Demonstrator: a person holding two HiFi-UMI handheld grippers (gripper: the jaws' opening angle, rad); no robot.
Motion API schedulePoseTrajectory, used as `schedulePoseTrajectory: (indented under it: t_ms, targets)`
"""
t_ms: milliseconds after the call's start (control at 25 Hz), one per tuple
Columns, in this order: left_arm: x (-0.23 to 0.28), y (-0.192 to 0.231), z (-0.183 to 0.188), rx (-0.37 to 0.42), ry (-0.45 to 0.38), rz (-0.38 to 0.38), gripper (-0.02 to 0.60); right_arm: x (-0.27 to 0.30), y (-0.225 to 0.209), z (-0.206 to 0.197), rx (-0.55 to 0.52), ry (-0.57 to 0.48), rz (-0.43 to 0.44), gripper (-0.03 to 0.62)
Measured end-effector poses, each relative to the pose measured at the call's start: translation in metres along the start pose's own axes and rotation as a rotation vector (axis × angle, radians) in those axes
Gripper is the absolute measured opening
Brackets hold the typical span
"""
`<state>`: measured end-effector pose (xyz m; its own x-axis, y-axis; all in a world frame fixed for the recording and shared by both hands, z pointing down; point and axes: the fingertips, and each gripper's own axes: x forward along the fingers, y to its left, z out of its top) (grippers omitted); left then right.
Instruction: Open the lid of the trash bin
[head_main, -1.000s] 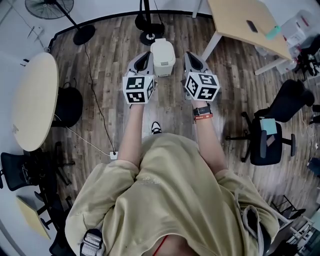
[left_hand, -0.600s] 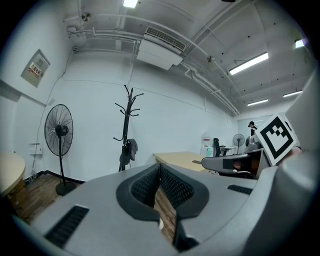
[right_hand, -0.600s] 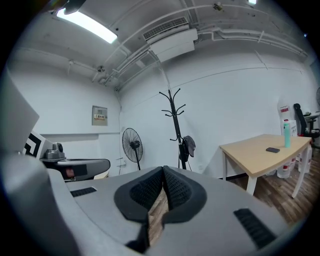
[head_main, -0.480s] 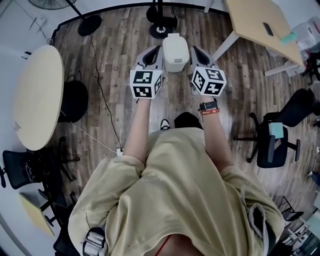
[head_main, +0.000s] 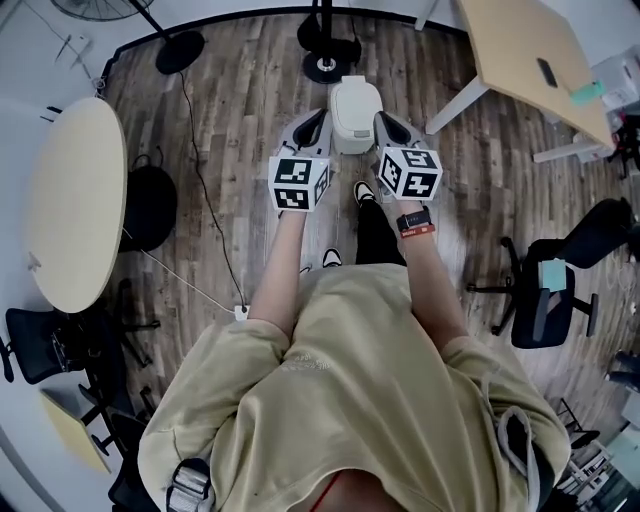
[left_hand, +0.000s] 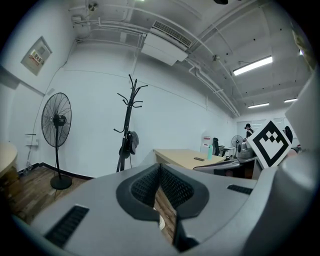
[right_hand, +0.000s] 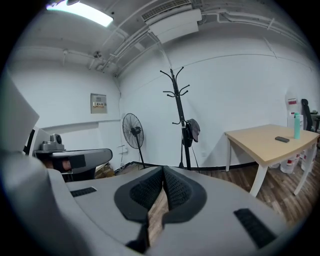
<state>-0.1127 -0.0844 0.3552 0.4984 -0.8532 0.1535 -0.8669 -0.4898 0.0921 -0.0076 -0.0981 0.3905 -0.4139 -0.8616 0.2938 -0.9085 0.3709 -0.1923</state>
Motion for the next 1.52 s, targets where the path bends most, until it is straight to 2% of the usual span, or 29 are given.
schedulePoseTrajectory:
  t_ms: [160, 400, 760, 1240, 1520]
  targets:
    - [0.030, 0.007, -0.014, -0.017, 0.052, -0.026, 0.025, 0.029, -0.021, -0.007, 0.036, 0.037, 0.009, 0.003]
    - [0.071, 0.012, -0.027, -0.052, 0.087, -0.029, 0.025, 0.058, -0.053, -0.023, 0.052, 0.096, -0.003, 0.003]
    - [0.120, 0.002, -0.066, -0.100, 0.163, -0.059, 0.025, 0.085, -0.093, -0.056, 0.090, 0.186, 0.004, 0.003]
    - [0.158, 0.002, -0.109, -0.140, 0.244, -0.048, 0.025, 0.114, -0.123, -0.104, 0.125, 0.286, 0.039, 0.003]
    - [0.174, 0.002, -0.136, -0.122, 0.291, -0.039, 0.025, 0.134, -0.135, -0.134, 0.112, 0.354, 0.072, 0.003]
